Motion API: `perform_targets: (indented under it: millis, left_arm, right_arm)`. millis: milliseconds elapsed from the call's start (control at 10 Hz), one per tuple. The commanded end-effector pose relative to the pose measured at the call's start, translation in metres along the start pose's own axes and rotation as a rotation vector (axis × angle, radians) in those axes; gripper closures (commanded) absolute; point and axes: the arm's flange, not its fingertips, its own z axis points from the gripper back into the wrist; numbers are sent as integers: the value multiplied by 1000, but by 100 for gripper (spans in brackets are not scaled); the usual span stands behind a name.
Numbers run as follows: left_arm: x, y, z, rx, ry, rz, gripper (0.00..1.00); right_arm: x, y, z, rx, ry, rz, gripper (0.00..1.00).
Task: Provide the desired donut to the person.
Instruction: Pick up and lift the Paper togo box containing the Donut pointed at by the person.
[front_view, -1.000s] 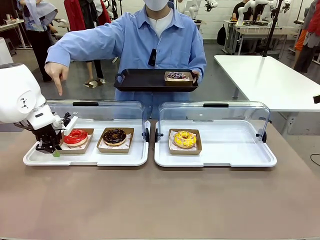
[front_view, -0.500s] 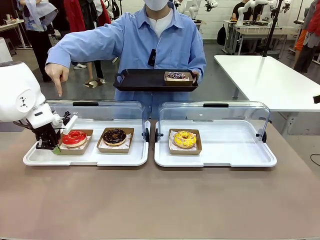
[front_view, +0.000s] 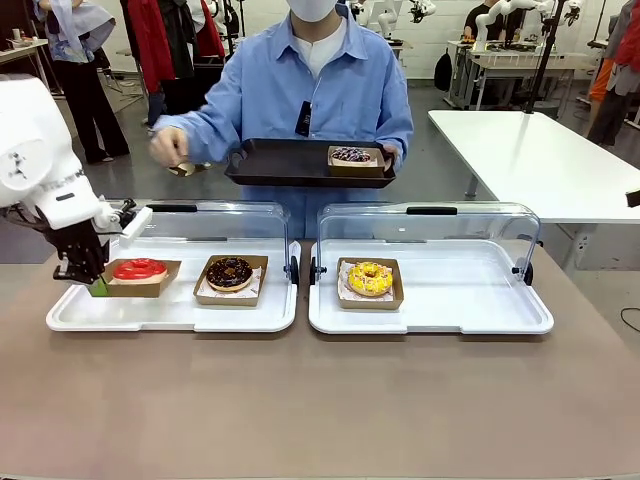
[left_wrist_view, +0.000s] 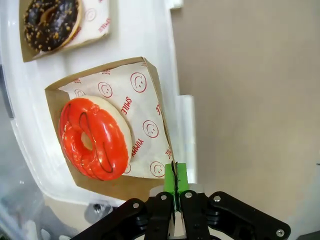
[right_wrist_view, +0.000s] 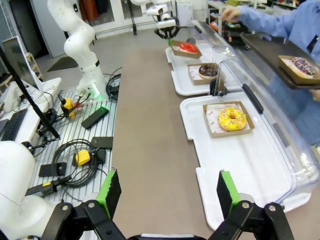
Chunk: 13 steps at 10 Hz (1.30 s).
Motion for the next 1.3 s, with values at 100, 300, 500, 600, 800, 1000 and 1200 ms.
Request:
perform_targets:
  millis: [100, 300, 500, 600, 800, 1000, 1200]
  left_arm:
    - [21, -43, 59, -12, 35, 36, 100]
    - [35, -68, 100, 9, 35, 41, 100]
    - [47, -85, 133, 56, 43, 39, 100]
    - [54, -90, 151, 91, 51, 45, 100]
    - [63, -95, 180, 147, 47, 52, 100]
    - [63, -92, 188, 164, 34, 32, 100]
    - [51, -76, 173, 128, 20, 18, 100]
  right_arm:
    - [0, 1, 0, 4, -9, 7, 0]
    - [0, 1, 0, 4, -9, 7, 0]
    - [0, 1, 0, 4, -9, 7, 0]
    - [0, 1, 0, 4, -9, 7, 0]
    - [0, 1, 0, 4, -9, 7, 0]
    - [0, 1, 0, 4, -9, 7, 0]
    - [0, 1, 0, 4, -9, 7, 0]
